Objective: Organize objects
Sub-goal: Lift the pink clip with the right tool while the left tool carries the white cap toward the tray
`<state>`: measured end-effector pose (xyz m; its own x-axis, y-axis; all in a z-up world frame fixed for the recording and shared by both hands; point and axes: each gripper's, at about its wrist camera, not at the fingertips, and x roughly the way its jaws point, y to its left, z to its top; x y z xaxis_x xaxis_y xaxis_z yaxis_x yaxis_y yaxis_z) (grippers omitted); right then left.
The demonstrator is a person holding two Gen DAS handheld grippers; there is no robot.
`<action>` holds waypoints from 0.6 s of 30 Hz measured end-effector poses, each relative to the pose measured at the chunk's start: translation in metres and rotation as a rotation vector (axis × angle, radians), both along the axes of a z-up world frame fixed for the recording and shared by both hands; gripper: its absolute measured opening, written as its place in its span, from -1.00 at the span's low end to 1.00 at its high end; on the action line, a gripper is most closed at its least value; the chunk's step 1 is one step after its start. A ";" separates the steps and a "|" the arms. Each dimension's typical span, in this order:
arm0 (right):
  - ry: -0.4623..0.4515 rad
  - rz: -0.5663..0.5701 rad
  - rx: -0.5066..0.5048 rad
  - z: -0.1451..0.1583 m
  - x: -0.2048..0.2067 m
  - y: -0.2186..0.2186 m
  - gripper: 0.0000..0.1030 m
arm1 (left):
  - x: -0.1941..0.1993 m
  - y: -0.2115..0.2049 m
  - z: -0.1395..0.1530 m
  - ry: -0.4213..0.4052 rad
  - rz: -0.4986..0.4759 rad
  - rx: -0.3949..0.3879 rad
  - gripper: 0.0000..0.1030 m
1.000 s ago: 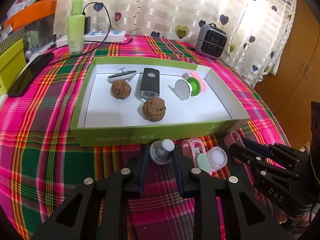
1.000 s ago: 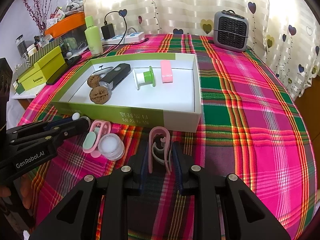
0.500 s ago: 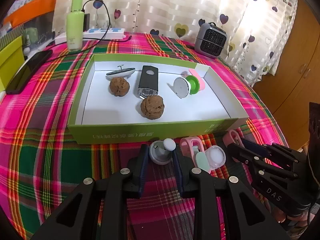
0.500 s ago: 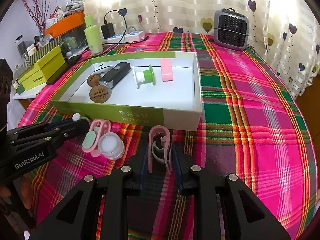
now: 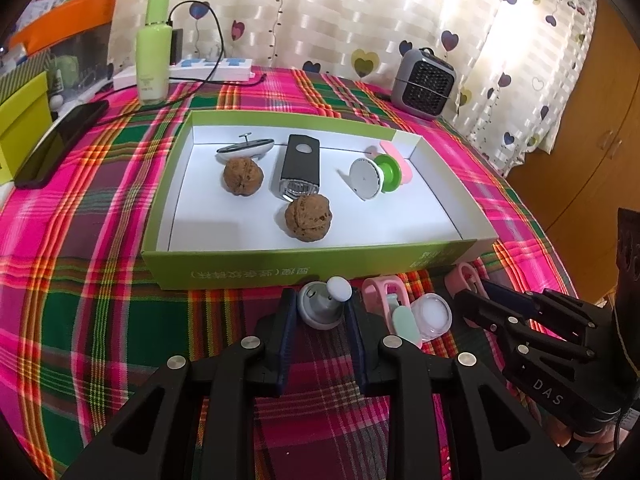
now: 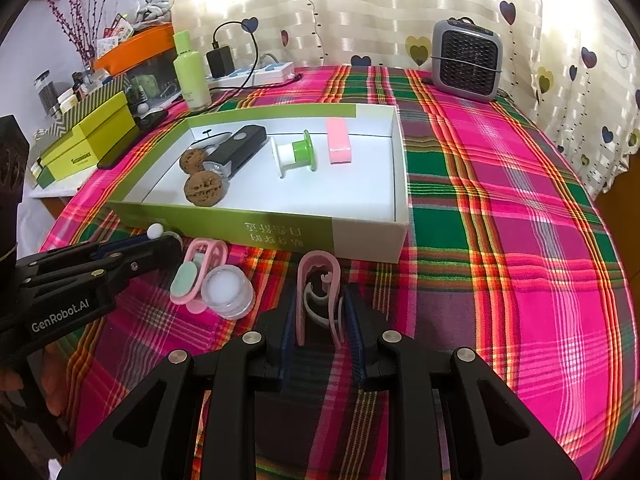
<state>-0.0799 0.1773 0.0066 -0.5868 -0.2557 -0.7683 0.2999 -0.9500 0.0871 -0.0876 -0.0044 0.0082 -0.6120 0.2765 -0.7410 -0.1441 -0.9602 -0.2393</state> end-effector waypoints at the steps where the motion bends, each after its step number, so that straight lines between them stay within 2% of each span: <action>1: -0.001 0.001 -0.001 0.000 0.000 0.000 -0.53 | 0.000 0.000 0.001 0.002 0.000 0.000 -0.57; 18: 0.010 0.019 -0.037 0.011 0.005 0.001 -0.53 | 0.008 -0.001 0.015 0.024 -0.013 0.000 -0.57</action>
